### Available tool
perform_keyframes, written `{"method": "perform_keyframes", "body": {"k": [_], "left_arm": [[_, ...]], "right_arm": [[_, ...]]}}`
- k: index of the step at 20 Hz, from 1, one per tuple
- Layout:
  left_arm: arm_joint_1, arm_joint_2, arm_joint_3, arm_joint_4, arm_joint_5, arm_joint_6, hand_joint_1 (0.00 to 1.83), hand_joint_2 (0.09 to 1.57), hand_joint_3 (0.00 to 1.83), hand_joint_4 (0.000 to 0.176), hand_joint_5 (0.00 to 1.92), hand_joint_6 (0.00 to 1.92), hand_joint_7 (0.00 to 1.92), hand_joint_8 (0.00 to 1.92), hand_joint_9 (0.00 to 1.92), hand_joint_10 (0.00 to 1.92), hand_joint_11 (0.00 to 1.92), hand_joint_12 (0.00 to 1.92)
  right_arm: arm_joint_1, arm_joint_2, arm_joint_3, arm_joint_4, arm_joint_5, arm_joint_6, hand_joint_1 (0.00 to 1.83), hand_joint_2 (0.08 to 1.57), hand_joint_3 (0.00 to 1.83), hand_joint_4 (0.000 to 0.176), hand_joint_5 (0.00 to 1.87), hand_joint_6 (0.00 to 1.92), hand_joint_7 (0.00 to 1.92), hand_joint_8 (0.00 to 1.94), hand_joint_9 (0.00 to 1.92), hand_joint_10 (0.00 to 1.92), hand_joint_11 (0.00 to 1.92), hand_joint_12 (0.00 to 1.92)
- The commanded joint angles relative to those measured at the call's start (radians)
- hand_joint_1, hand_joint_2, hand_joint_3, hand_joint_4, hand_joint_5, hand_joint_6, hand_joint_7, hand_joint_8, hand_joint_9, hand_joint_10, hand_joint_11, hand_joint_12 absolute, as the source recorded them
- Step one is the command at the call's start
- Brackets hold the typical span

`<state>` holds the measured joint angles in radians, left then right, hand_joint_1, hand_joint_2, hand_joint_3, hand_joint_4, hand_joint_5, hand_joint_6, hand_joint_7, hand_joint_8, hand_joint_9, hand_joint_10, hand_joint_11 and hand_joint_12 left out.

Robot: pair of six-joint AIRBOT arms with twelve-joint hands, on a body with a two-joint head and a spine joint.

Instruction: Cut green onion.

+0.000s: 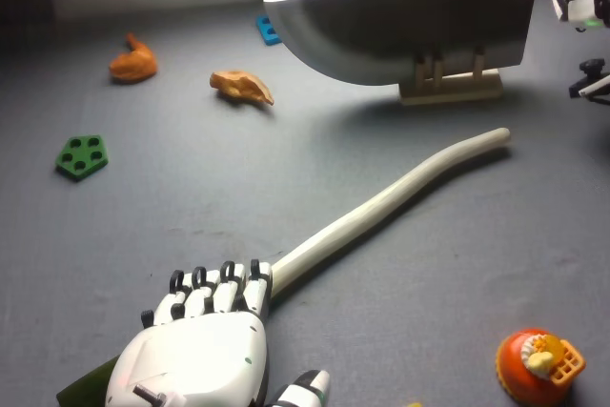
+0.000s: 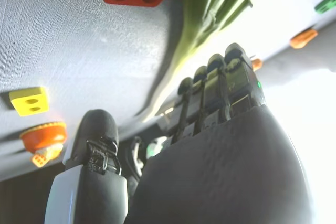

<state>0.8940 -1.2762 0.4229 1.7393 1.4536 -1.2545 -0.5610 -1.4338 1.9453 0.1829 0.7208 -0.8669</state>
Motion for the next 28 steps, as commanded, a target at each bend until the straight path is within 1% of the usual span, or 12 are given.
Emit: {"method": "perform_keyframes", "body": {"k": [1, 2, 3, 10, 13, 15, 18, 20, 23, 25, 26, 28], "left_arm": [[-0.005, -0.006, 0.001, 0.088, 0.057, 0.0, 0.3, 1.31, 0.0, 0.0, 0.02, 0.0, 0.01, 0.0, 0.0, 0.0, 0.0, 0.0], [-0.007, -0.006, 0.002, 0.092, 0.057, 0.0, 0.28, 1.31, 0.0, 0.0, 0.01, 0.0, 0.01, 0.0, 0.0, 0.0, 0.0, 0.0], [-0.008, -0.006, 0.002, 0.094, 0.057, 0.0, 0.27, 1.31, 0.0, 0.0, 0.0, 0.0, 0.0, 0.0, 0.0, 0.0, 0.0, 0.0], [-0.013, -0.005, 0.001, 0.097, 0.057, 0.0, 0.3, 1.29, 0.0, 0.0, 0.01, 0.0, 0.0, 0.0, 0.0, 0.0, 0.0, 0.0], [-0.013, -0.005, 0.0, 0.097, 0.057, 0.0, 0.28, 1.29, 0.0, 0.0, 0.0, 0.0, 0.0, 0.0, 0.0, 0.0, 0.0, 0.0], [-0.012, -0.005, 0.0, 0.095, 0.057, 0.0, 0.29, 1.3, 0.0, 0.0, 0.01, 0.0, 0.0, 0.0, 0.0, 0.0, 0.0, 0.0], [-0.012, -0.005, 0.0, 0.078, 0.046, 0.0, 0.29, 1.31, 0.0, 0.0, 0.02, 0.01, 0.0, 0.0, 0.0, 0.0, 0.0, 0.0], [-0.013, -0.005, 0.003, 0.067, 0.02, 0.0, 0.22, 1.32, 0.01, 0.0, 0.0, 0.0, 0.0, 0.0, 0.0, 0.0, 0.0, 0.0], [-0.013, -0.005, 0.007, 0.049, -0.003, 0.0, 0.23, 1.32, 0.0, 0.0, 0.02, 0.01, 0.01, 0.0, 0.0, 0.0, 0.0, 0.0], [-0.014, -0.005, 0.011, 0.037, -0.021, 0.0, 0.25, 1.32, 0.0, 0.0, 0.03, 0.01, 0.03, 0.01, 0.0, 0.0, 0.01, 0.01], [-0.015, -0.005, 0.012, 0.024, -0.033, 0.0, 0.32, 1.31, 0.0, 0.0, 0.04, 0.01, 0.03, 0.01, 0.0, 0.0, 0.0, 0.0], [-0.016, -0.005, 0.014, 0.004, -0.048, 0.0, 0.29, 1.32, 0.0, 0.0, 0.03, 0.0, 0.03, 0.0, 0.0, 0.0, 0.0, 0.0]], "right_arm": [[0.002, 0.008, 0.011, 0.024, 0.147, 0.007, 1.6, 0.81, 0.69, 0.164, 1.23, 1.79, 1.61, 1.94, 1.65, 1.92, 1.71, 1.92], [0.002, 0.008, 0.011, 0.024, 0.152, 0.007, 1.61, 0.8, 0.68, 0.174, 1.26, 1.88, 1.59, 1.94, 1.64, 1.92, 1.69, 1.92], [0.003, 0.008, 0.011, 0.024, 0.156, 0.007, 1.59, 0.81, 0.69, 0.176, 1.27, 1.91, 1.59, 1.94, 1.64, 1.92, 1.69, 1.92], [0.042, 0.023, 0.011, 0.02, 0.156, 0.026, 1.57, 0.81, 0.75, 0.176, 1.29, 1.92, 1.61, 1.94, 1.66, 1.92, 1.71, 1.92], [0.063, 0.039, 0.009, -0.005, 0.168, 0.08, 1.58, 0.81, 0.74, 0.176, 1.27, 1.89, 1.59, 1.94, 1.66, 1.92, 1.73, 1.92], [0.073, 0.052, -0.005, -0.013, 0.188, 0.08, 1.6, 0.79, 0.79, 0.176, 1.3, 1.92, 1.61, 1.94, 1.66, 1.92, 1.72, 1.92], [0.1, 0.085, -0.052, -0.039, 0.203, 0.069, 1.62, 0.77, 0.8, 0.176, 1.27, 1.92, 1.61, 1.94, 1.67, 1.92, 1.73, 1.92], [0.123, 0.13, -0.129, -0.039, 0.203, 0.002, 1.61, 0.78, 0.77, 0.176, 1.31, 1.92, 1.6, 1.94, 1.64, 1.92, 1.68, 1.92], [0.136, 0.202, -0.26, -0.033, 0.206, -0.084, 1.57, 0.79, 0.78, 0.176, 1.23, 1.89, 1.6, 1.94, 1.66, 1.92, 1.71, 1.92], [0.145, 0.254, -0.376, 0.019, 0.198, -0.213, 1.59, 0.79, 0.77, 0.176, 1.37, 1.92, 1.61, 1.94, 1.64, 1.92, 1.67, 1.92], [0.154, 0.287, -0.459, 0.078, 0.198, -0.319, 1.6, 0.77, 0.81, 0.176, 1.38, 1.92, 1.6, 1.94, 1.63, 1.92, 1.66, 1.92], [0.169, 0.328, -0.575, 0.24, 0.2, -0.515, 1.6, 0.76, 0.82, 0.176, 1.29, 1.92, 1.6, 1.94, 1.65, 1.92, 1.7, 1.92]]}}
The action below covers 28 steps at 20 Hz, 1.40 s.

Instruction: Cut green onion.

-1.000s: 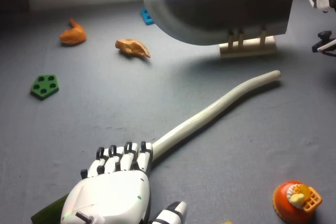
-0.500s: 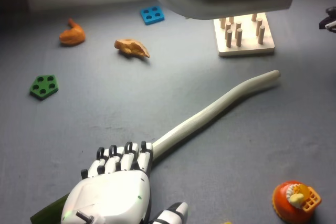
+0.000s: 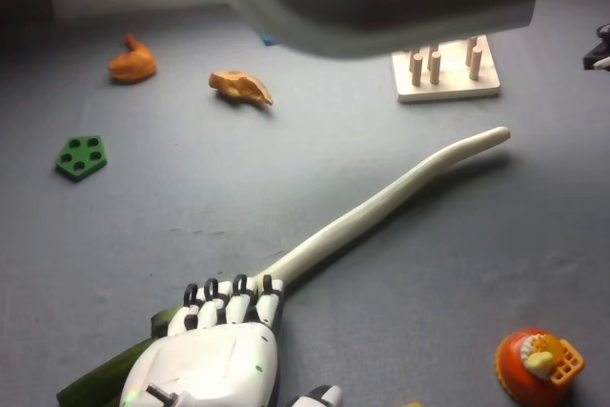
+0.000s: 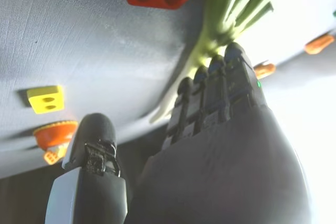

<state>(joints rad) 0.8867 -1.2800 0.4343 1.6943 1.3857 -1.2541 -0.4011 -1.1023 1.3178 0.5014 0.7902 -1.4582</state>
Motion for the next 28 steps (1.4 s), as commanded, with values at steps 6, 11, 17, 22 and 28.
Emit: {"method": "perform_keyframes", "body": {"k": [6, 11, 17, 22, 28], "left_arm": [[-0.009, 0.001, 0.007, 0.008, -0.023, 0.001, 0.32, 1.3, 0.0, 0.0, 0.06, 0.01, 0.04, 0.0, 0.01, 0.0, 0.0, 0.0], [-0.009, 0.0, 0.01, -0.004, -0.046, 0.013, 0.27, 1.31, 0.0, 0.0, 0.05, 0.0, 0.06, 0.0, 0.05, 0.01, 0.0, 0.0], [-0.01, 0.0, 0.012, -0.01, -0.062, 0.019, 0.21, 1.32, 0.01, 0.0, 0.06, 0.01, 0.04, 0.0, 0.02, 0.0, 0.0, 0.0], [-0.012, 0.0, 0.013, -0.009, -0.065, 0.022, 0.21, 1.33, 0.01, 0.0, 0.06, 0.0, 0.0, 0.0, 0.0, 0.0, 0.0, 0.0], [-0.013, 0.001, 0.012, -0.004, -0.065, 0.022, 0.2, 1.33, 0.0, 0.0, 0.04, 0.0, 0.02, 0.0, 0.0, 0.0, 0.0, 0.0]], "right_arm": [[-0.012, 0.067, -0.291, 0.237, 0.46, -0.353, 1.52, 0.76, 0.91, 0.0, 1.18, 1.92, 1.59, 1.94, 1.64, 1.92, 1.67, 1.92], [-0.028, 0.07, -0.462, 0.345, 0.662, -0.43, 1.54, 0.79, 0.83, 0.176, 1.32, 1.92, 1.6, 1.94, 1.66, 1.92, 1.71, 1.92], [-0.104, 0.043, -0.527, 0.35, 0.769, -0.362, 1.56, 0.77, 0.82, 0.176, 1.4, 1.92, 1.64, 1.94, 1.68, 1.92, 1.74, 1.92], [-0.153, -0.008, -0.51, 0.346, 0.782, -0.362, 1.52, 0.79, 0.85, 0.176, 1.36, 1.92, 1.64, 1.94, 1.68, 1.92, 1.73, 1.92], [-0.205, -0.076, -0.44, 0.311, 0.78, -0.347, 1.54, 0.82, 0.78, 0.176, 1.29, 1.92, 1.6, 1.94, 1.66, 1.92, 1.72, 1.92]]}}
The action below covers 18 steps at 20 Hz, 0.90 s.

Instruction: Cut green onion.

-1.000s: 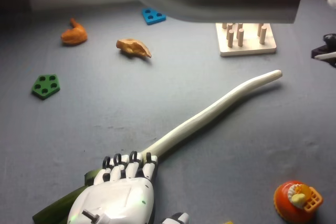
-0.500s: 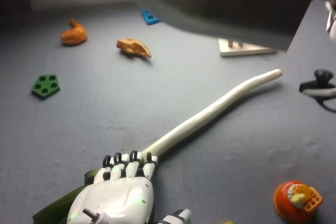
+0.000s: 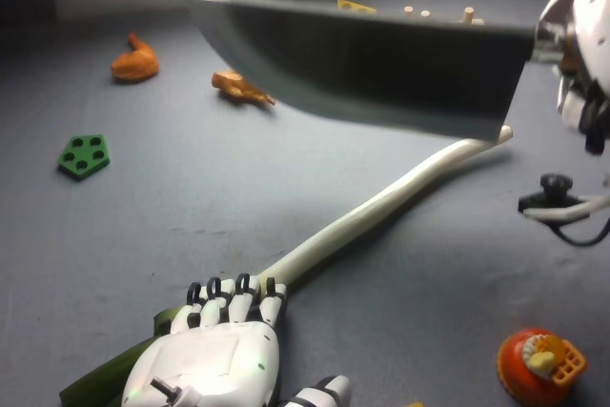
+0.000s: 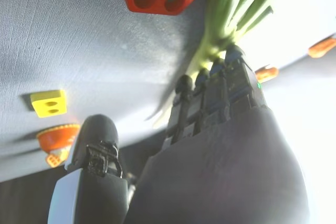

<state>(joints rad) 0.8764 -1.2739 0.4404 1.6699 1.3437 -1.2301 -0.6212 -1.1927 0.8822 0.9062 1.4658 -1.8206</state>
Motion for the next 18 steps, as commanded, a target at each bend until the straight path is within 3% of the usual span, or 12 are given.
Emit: {"method": "perform_keyframes", "body": {"k": [1, 5, 7, 8, 9, 10, 11, 12, 13, 15, 17, 18], "left_arm": [[-0.003, -0.005, 0.006, 0.027, -0.023, -0.002, 0.22, 1.33, 0.0, 0.0, 0.04, 0.0, 0.02, 0.0, 0.0, 0.0, 0.0, 0.0], [-0.003, -0.005, 0.005, 0.031, -0.023, -0.002, 0.22, 1.34, 0.0, 0.0, 0.04, 0.01, 0.02, 0.0, 0.0, 0.0, 0.0, 0.0], [-0.004, -0.004, 0.005, 0.034, -0.023, -0.002, 0.23, 1.33, 0.0, 0.0, 0.04, 0.0, 0.02, 0.0, 0.0, 0.0, 0.0, 0.0], [-0.004, -0.004, 0.005, 0.034, -0.023, -0.002, 0.23, 1.33, 0.0, 0.0, 0.04, 0.0, 0.02, 0.0, 0.0, 0.0, 0.0, 0.0], [-0.004, -0.004, 0.005, 0.034, -0.023, -0.002, 0.23, 1.33, 0.0, 0.0, 0.04, 0.0, 0.02, 0.0, 0.0, 0.0, 0.0, 0.0], [-0.004, -0.004, 0.005, 0.034, -0.023, -0.002, 0.21, 1.34, 0.0, 0.0, 0.02, 0.0, 0.01, 0.0, 0.0, 0.0, 0.0, 0.0], [-0.004, -0.004, 0.005, 0.034, -0.023, -0.002, 0.2, 1.33, 0.0, 0.0, 0.02, 0.0, 0.01, 0.0, 0.0, 0.0, 0.0, 0.0], [-0.004, -0.004, 0.005, 0.034, -0.023, -0.001, 0.24, 1.33, 0.0, 0.0, 0.03, 0.01, 0.02, 0.0, 0.0, 0.0, 0.0, 0.0], [-0.004, -0.004, 0.005, 0.034, -0.023, -0.001, 0.22, 1.33, 0.0, 0.0, 0.03, 0.01, 0.02, 0.0, 0.01, 0.0, 0.0, 0.0], [-0.004, -0.004, 0.004, 0.034, -0.023, 0.0, 0.19, 1.33, 0.0, 0.0, 0.04, 0.01, 0.02, 0.0, 0.01, 0.0, 0.0, 0.0], [-0.004, -0.004, 0.004, 0.034, -0.023, 0.0, 0.22, 1.33, 0.0, 0.0, 0.04, 0.01, 0.03, 0.0, 0.0, 0.0, 0.0, 0.0], [-0.004, -0.004, 0.004, 0.034, -0.023, 0.001, 0.23, 1.33, 0.0, 0.0, 0.04, 0.0, 0.03, 0.0, 0.0, 0.0, 0.0, 0.0]], "right_arm": [[0.003, 0.003, 0.008, -0.094, 0.103, 0.017, 1.53, 0.82, 0.77, 0.176, 1.29, 1.92, 1.6, 1.94, 1.65, 1.92, 1.71, 1.92], [-0.032, -0.027, 0.061, -0.112, 0.095, 0.042, 1.53, 0.78, 0.82, 0.176, 1.31, 1.92, 1.62, 1.94, 1.67, 1.92, 1.71, 1.92], [-0.064, -0.044, 0.087, -0.112, 0.081, 0.068, 1.53, 0.8, 0.83, 0.176, 1.2, 1.92, 1.59, 1.94, 1.66, 1.92, 1.71, 1.92], [-0.079, -0.052, 0.092, -0.12, 0.082, 0.069, 1.2, 0.79, 0.9, 0.0, 0.91, 1.6, 1.57, 1.94, 1.65, 1.92, 1.69, 1.92], [-0.097, -0.058, 0.099, -0.145, 0.09, 0.072, 1.46, 0.8, 0.88, 0.0, 1.01, 1.78, 1.57, 1.94, 1.65, 1.92, 1.69, 1.92], [-0.115, -0.063, 0.107, -0.174, 0.1, 0.074, 1.53, 0.8, 0.83, 0.0, 1.2, 1.89, 1.58, 1.94, 1.65, 1.92, 1.69, 1.92], [-0.132, -0.068, 0.119, -0.193, 0.105, 0.079, 1.18, 0.71, 1.12, 0.0, 0.93, 1.73, 1.59, 1.94, 1.65, 1.92, 1.68, 1.92], [-0.139, -0.069, 0.125, -0.193, 0.105, 0.081, 1.46, 0.75, 0.96, 0.0, 1.07, 1.77, 1.61, 1.94, 1.66, 1.92, 1.7, 1.92], [-0.146, -0.069, 0.129, -0.193, 0.105, 0.084, 1.52, 0.79, 0.84, 0.0, 1.19, 1.89, 1.59, 1.94, 1.65, 1.92, 1.69, 1.92], [-0.16, -0.067, 0.129, -0.193, 0.105, 0.084, 1.52, 0.8, 0.79, 0.0, 1.16, 1.81, 1.57, 1.94, 1.64, 1.92, 1.69, 1.92], [-0.179, -0.06, 0.129, -0.194, 0.104, 0.084, 1.53, 0.8, 0.79, 0.068, 1.16, 1.85, 1.59, 1.94, 1.64, 1.92, 1.68, 1.92], [-0.188, -0.055, 0.129, -0.194, 0.103, 0.084, 1.18, 0.72, 1.11, 0.0, 0.92, 1.74, 1.57, 1.94, 1.62, 1.92, 1.66, 1.92]]}}
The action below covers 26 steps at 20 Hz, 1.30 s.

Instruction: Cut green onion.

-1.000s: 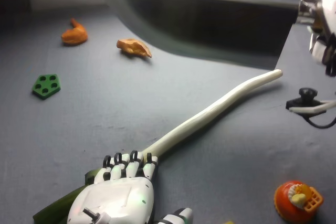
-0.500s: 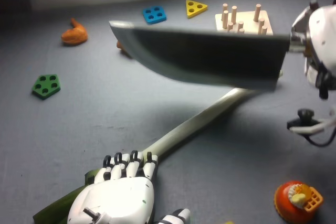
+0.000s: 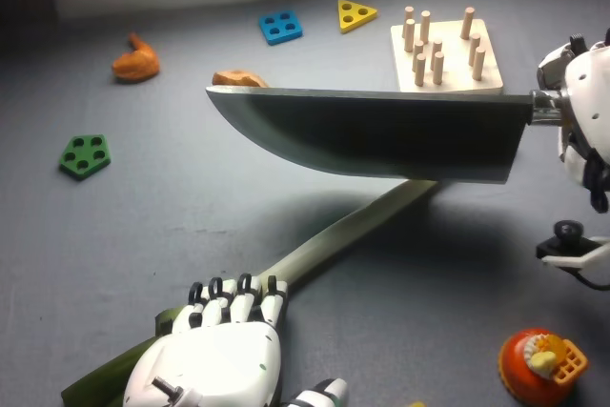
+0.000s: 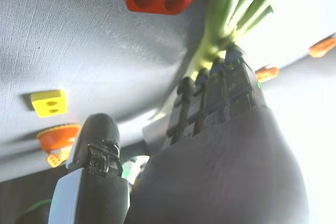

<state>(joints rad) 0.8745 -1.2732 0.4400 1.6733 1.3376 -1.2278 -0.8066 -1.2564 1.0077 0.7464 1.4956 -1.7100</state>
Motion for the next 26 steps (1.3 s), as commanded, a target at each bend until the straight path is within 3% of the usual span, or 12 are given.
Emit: {"method": "perform_keyframes", "body": {"k": [1, 2, 3, 4, 15, 16, 17, 18, 19, 20, 21, 26], "left_arm": [[-0.002, -0.004, 0.005, 0.031, -0.017, -0.001, 0.22, 1.35, 0.01, 0.0, 0.02, 0.0, 0.0, 0.0, 0.0, 0.0, 0.0, 0.0], [-0.002, -0.004, 0.005, 0.031, -0.017, -0.001, 0.19, 1.35, 0.01, 0.0, 0.03, 0.0, 0.0, 0.0, 0.0, 0.0, 0.0, 0.0], [-0.002, -0.005, 0.005, 0.031, -0.017, 0.0, 0.17, 1.35, 0.01, 0.0, 0.04, 0.01, 0.01, 0.0, 0.0, 0.0, 0.0, 0.0], [-0.002, -0.005, 0.005, 0.031, -0.017, 0.0, 0.19, 1.34, 0.0, 0.0, 0.04, 0.0, 0.01, 0.0, 0.0, 0.0, 0.0, 0.0], [-0.002, -0.005, 0.005, 0.031, -0.017, 0.001, 0.18, 1.35, 0.0, 0.0, 0.04, 0.01, 0.02, 0.0, 0.0, 0.0, 0.0, 0.0], [-0.002, -0.005, 0.005, 0.031, -0.017, 0.001, 0.17, 1.35, 0.0, 0.0, 0.05, 0.01, 0.03, 0.0, 0.0, 0.0, 0.0, 0.0], [-0.002, -0.005, 0.005, 0.031, -0.017, 0.001, 0.17, 1.35, 0.0, 0.0, 0.05, 0.01, 0.03, 0.0, 0.0, 0.0, 0.0, 0.0], [-0.002, -0.005, 0.005, 0.032, -0.017, 0.001, 0.17, 1.35, 0.0, 0.0, 0.04, 0.0, 0.03, 0.0, 0.0, 0.0, 0.0, 0.0], [-0.002, -0.005, 0.005, 0.032, -0.017, 0.001, 0.17, 1.35, 0.0, 0.0, 0.03, 0.0, 0.02, 0.0, 0.0, 0.0, 0.0, 0.0], [-0.002, -0.005, 0.005, 0.033, -0.017, 0.001, 0.18, 1.35, 0.0, 0.0, 0.04, 0.0, 0.03, 0.0, 0.01, 0.0, 0.0, 0.0], [-0.002, -0.005, 0.005, 0.035, -0.017, 0.001, 0.18, 1.35, 0.0, 0.0, 0.03, 0.0, 0.02, 0.0, 0.0, 0.0, 0.0, 0.0], [-0.002, -0.006, 0.005, 0.037, -0.017, 0.001, 0.19, 1.35, 0.0, 0.0, 0.03, 0.0, 0.03, 0.0, 0.02, 0.01, 0.01, 0.01]], "right_arm": [[-0.011, 0.014, 0.003, -0.034, 0.072, -0.027, 1.46, 0.72, 1.04, 0.0, 1.15, 1.88, 1.6, 1.94, 1.64, 1.92, 1.68, 1.92], [-0.019, 0.02, 0.003, -0.035, 0.071, -0.027, 1.52, 0.74, 0.95, 0.008, 1.27, 1.91, 1.6, 1.94, 1.64, 1.92, 1.68, 1.92], [-0.025, 0.025, 0.003, -0.039, 0.071, -0.027, 1.54, 0.73, 0.92, 0.142, 1.27, 1.92, 1.62, 1.94, 1.67, 1.92, 1.7, 1.92], [-0.029, 0.032, 0.003, -0.046, 0.073, -0.028, 1.53, 0.74, 0.88, 0.169, 1.24, 1.92, 1.61, 1.94, 1.67, 1.92, 1.71, 1.92], [-0.078, 0.131, 0.003, -0.046, 0.077, -0.03, 1.52, 0.79, 0.83, 0.176, 1.18, 1.92, 1.6, 1.94, 1.65, 1.92, 1.7, 1.92], [-0.086, 0.142, 0.003, -0.046, 0.079, -0.03, 1.18, 0.75, 1.03, 0.0, 0.89, 1.72, 1.59, 1.94, 1.65, 1.92, 1.71, 1.92], [-0.095, 0.153, 0.0, -0.046, 0.083, -0.03, 1.1, 0.73, 1.13, 0.0, 0.84, 1.72, 1.59, 1.94, 1.66, 1.92, 1.71, 1.92], [-0.1, 0.16, -0.005, -0.046, 0.086, -0.03, 1.42, 0.75, 0.97, 0.0, 1.06, 1.79, 1.58, 1.94, 1.65, 1.92, 1.7, 1.92], [-0.102, 0.163, -0.008, -0.046, 0.089, -0.03, 1.5, 0.76, 0.89, 0.0, 1.24, 1.9, 1.57, 1.94, 1.63, 1.92, 1.69, 1.92], [-0.105, 0.164, -0.011, -0.046, 0.094, -0.03, 1.52, 0.8, 0.85, 0.137, 1.29, 1.92, 1.58, 1.94, 1.64, 1.92, 1.69, 1.92], [-0.105, 0.164, -0.012, -0.047, 0.096, -0.03, 1.53, 0.79, 0.84, 0.168, 1.26, 1.92, 1.57, 1.94, 1.63, 1.92, 1.69, 1.92], [-0.082, 0.16, -0.011, -0.047, 0.093, -0.018, 1.54, 0.83, 0.77, 0.176, 1.13, 1.92, 1.56, 1.94, 1.64, 1.92, 1.71, 1.92]]}}
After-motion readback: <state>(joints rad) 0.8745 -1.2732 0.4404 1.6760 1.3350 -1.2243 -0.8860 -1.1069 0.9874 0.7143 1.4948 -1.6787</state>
